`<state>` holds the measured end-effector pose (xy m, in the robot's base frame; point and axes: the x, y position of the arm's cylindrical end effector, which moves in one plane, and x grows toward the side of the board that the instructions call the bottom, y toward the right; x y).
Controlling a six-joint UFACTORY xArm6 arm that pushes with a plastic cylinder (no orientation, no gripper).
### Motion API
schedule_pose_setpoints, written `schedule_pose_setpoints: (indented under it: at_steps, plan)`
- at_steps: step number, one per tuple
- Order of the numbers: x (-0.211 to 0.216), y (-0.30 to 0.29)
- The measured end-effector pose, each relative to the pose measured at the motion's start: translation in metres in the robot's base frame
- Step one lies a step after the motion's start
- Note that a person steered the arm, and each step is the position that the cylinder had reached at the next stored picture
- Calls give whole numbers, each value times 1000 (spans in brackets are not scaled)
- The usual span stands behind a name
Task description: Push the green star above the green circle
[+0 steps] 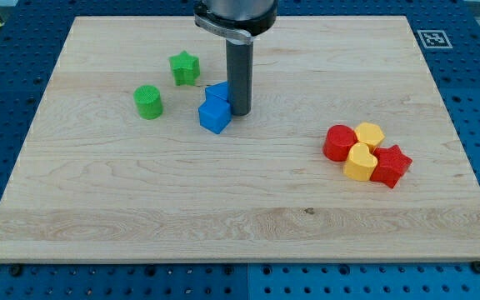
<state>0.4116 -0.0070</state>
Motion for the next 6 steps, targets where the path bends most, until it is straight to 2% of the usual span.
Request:
schedule_pose_setpoints:
  at_steps: [1, 2, 4, 6]
  plan:
    - [-17, 30]
    - [-73, 43]
    - [-103, -99]
    - [-102, -118]
